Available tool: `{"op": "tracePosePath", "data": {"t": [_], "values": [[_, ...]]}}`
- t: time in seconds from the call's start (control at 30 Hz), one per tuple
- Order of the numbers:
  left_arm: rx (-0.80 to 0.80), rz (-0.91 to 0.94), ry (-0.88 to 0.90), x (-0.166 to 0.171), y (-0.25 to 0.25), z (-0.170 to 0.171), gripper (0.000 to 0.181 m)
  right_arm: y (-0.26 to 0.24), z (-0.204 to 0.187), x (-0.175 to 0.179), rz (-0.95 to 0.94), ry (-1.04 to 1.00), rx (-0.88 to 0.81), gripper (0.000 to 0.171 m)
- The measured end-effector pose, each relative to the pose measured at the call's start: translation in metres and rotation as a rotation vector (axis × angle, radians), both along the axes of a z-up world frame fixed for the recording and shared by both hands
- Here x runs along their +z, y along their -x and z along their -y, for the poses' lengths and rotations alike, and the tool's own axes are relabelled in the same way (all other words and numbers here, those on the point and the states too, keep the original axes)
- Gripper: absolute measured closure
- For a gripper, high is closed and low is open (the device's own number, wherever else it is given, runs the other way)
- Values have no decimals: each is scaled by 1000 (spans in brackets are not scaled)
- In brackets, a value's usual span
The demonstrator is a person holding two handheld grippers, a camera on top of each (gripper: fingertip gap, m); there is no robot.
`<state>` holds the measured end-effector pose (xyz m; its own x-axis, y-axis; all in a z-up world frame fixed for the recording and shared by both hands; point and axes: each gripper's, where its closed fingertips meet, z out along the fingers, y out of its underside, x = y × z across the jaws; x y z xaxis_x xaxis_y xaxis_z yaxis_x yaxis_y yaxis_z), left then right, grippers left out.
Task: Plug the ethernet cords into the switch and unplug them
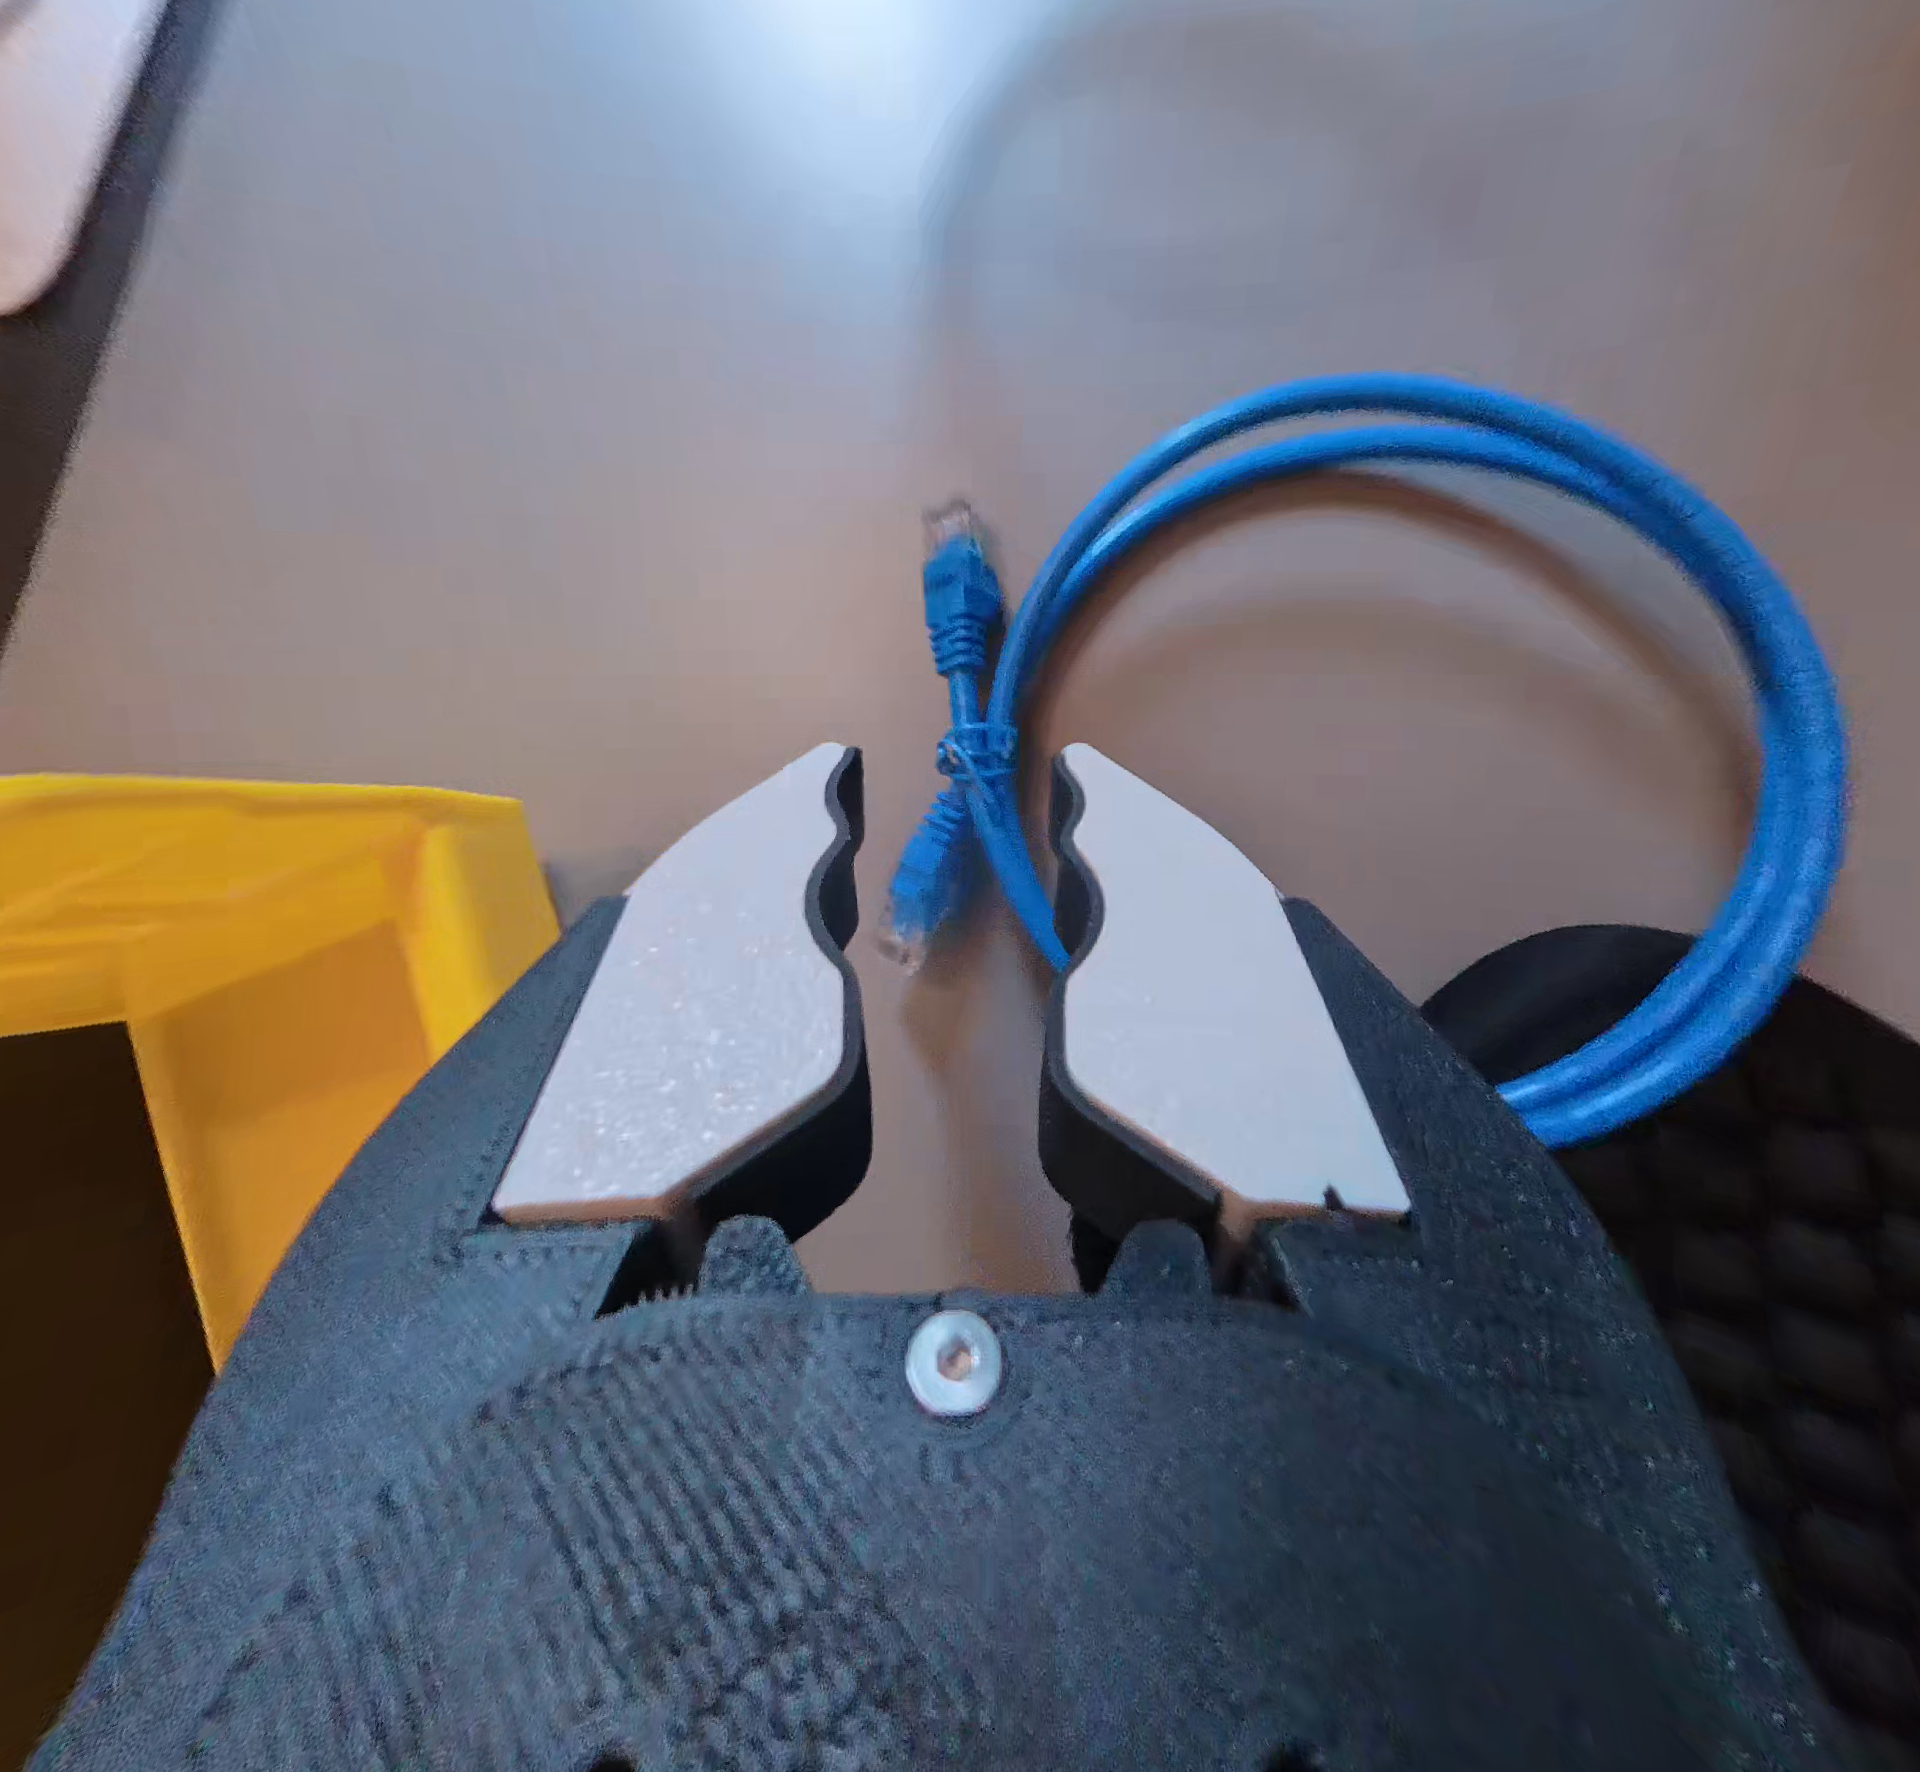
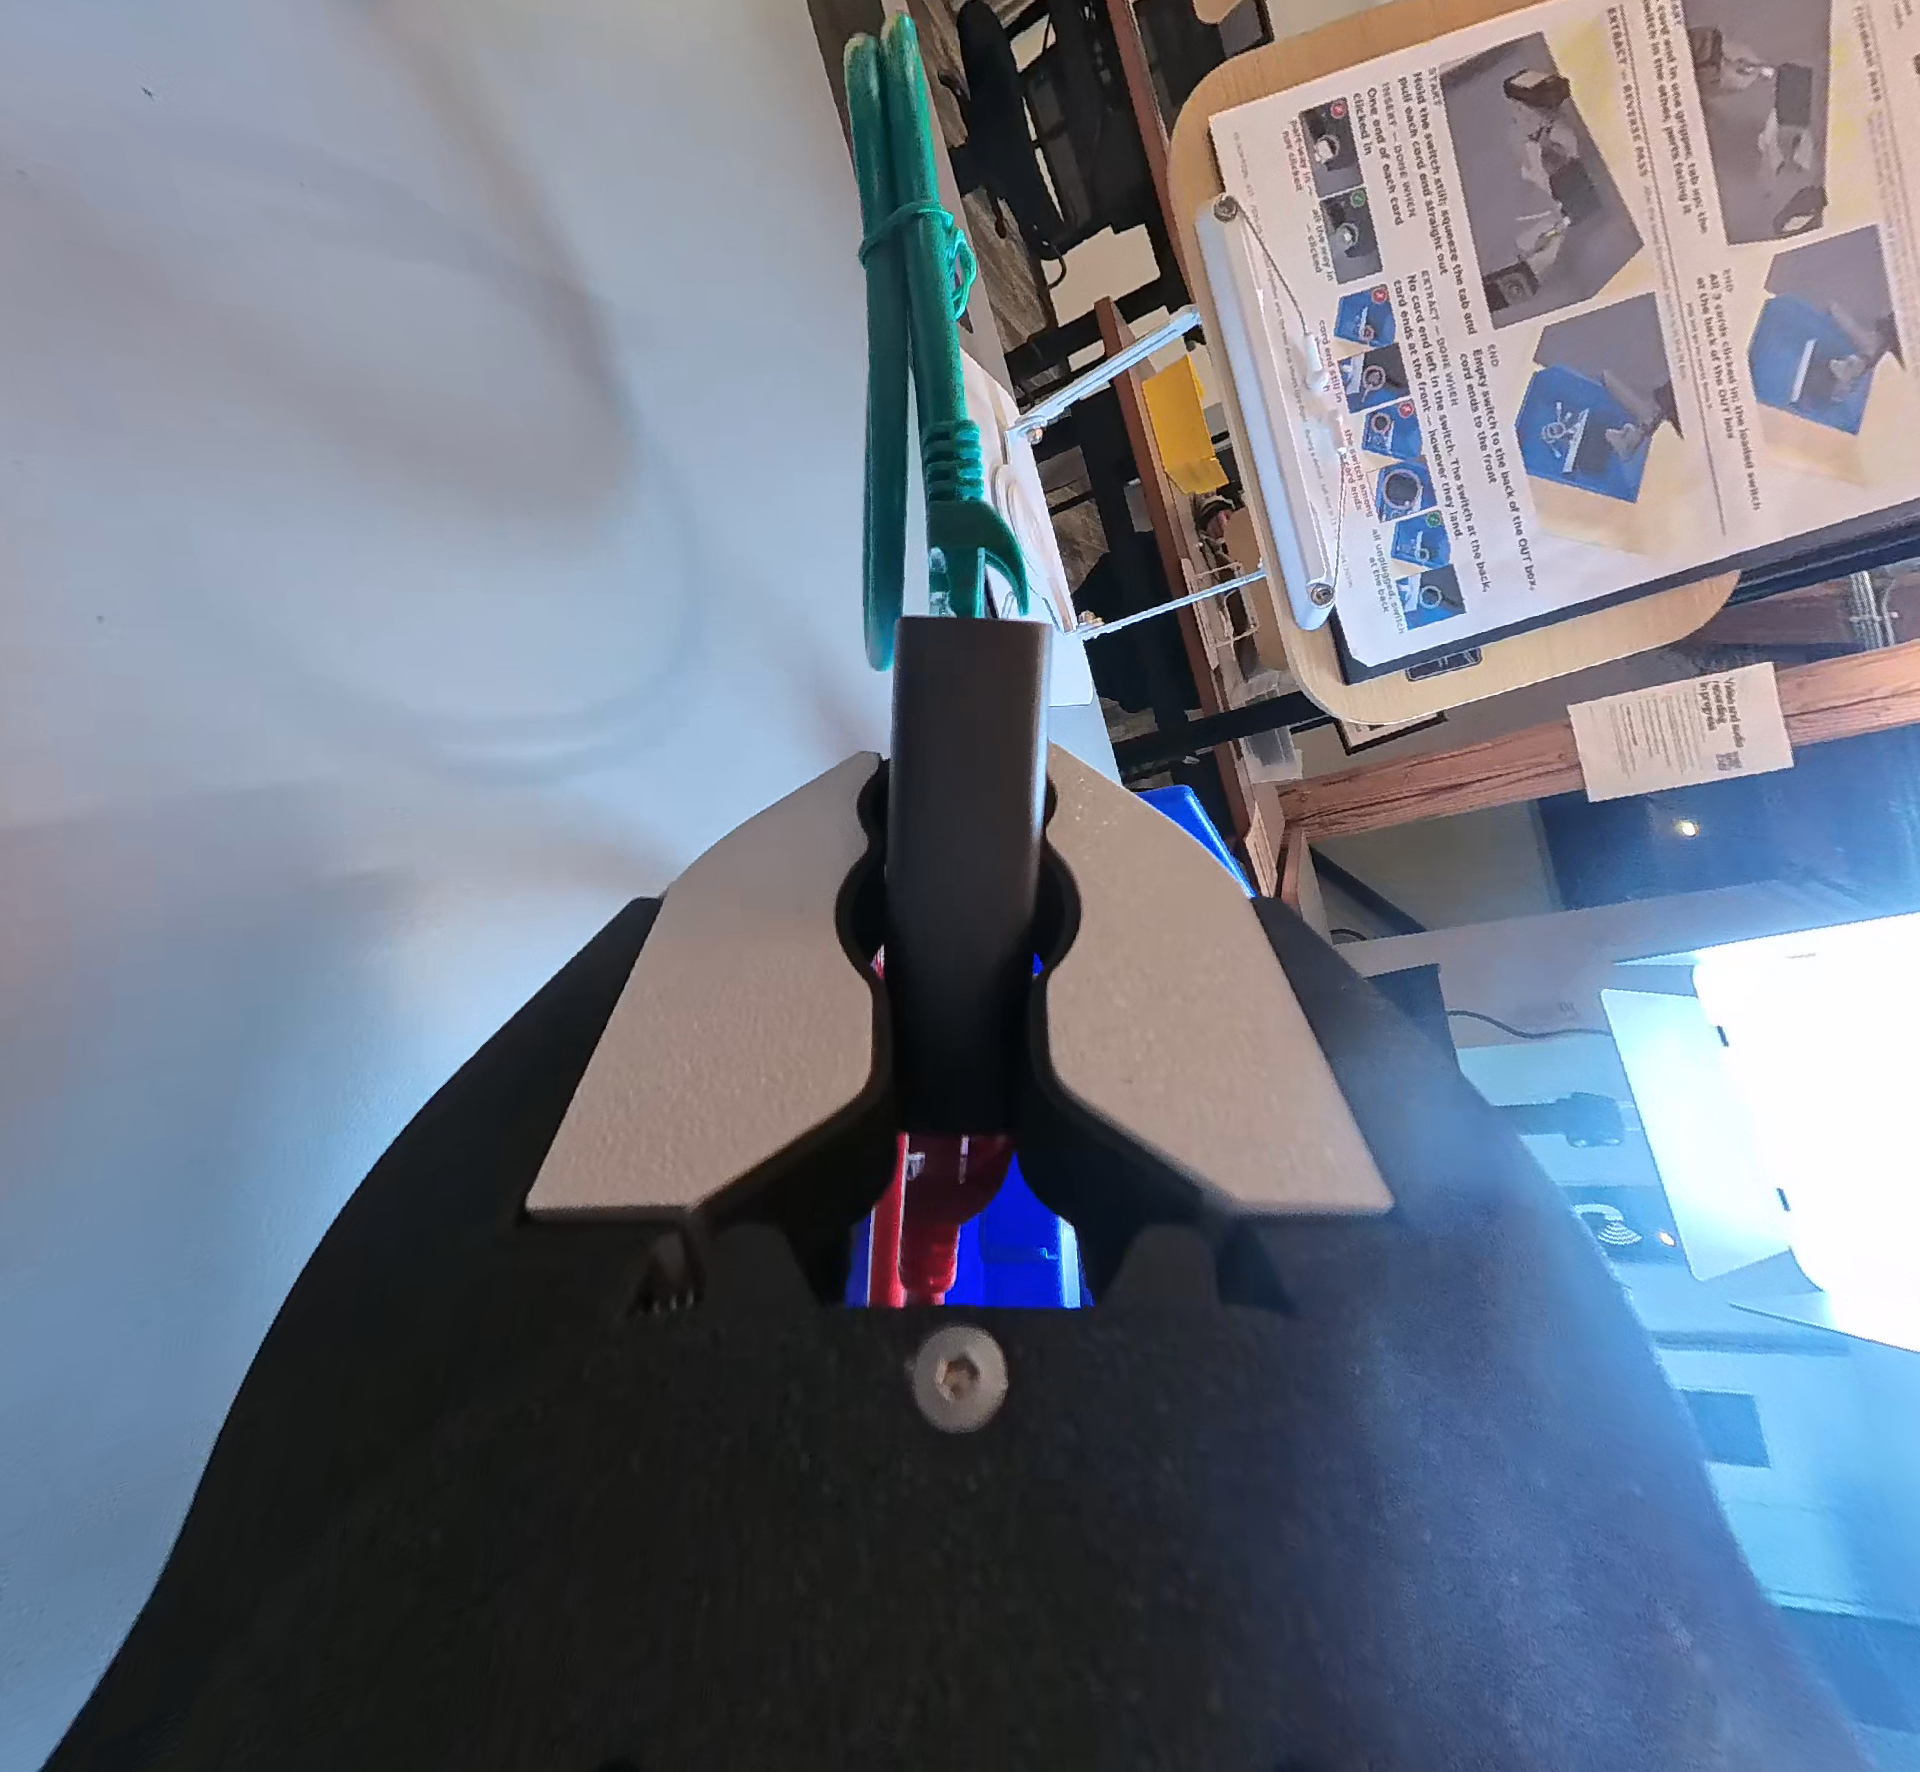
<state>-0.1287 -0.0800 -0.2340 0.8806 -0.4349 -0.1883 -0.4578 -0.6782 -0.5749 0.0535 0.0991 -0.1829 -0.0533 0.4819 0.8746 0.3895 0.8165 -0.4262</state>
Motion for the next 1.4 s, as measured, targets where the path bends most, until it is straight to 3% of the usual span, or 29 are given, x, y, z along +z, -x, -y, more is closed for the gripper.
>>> {"op": "tracePosePath", "data": {"t": [0.03,0.07,0.13,0.23,0.33,0.43,0.5,0.63,0.8,0.97,1.13,1.3,1.4], "values": [[-9,-47,46,-13,0,0,146,0,0,1,-2,3,2,148],[-19,-94,89,-26,1,0,146,0,1,1,-2,4,3,148],[-44,-125,140,-39,-2,-1,164,-1,1,2,-4,0,3,149],[-67,-60,150,-30,-12,-7,165,-3,-1,2,-6,3,-1,148],[-138,366,97,8,-56,-11,167,-4,-4,4,-15,19,-9,149],[-353,908,100,58,-104,6,167,-4,-6,7,-27,45,-11,149],[-315,1053,149,50,-105,3,166,-5,-6,7,-28,52,-12,149],[-80,785,134,-6,-58,-15,138,-6,-6,5,-19,45,-20,149],[18,482,-44,11,-22,-23,138,-5,-9,1,-8,61,-24,149],[-283,104,-87,23,-69,7,135,-6,-9,0,-4,61,-30,149],[-517,-134,107,-25,-116,52,148,-5,-8,-1,2,60,-26,149],[-615,-262,97,-38,-126,48,175,-5,-7,-3,13,47,-27,149],[-641,-111,11,-10,-147,42,175,-6,-8,0,2,48,-33,149]]}}
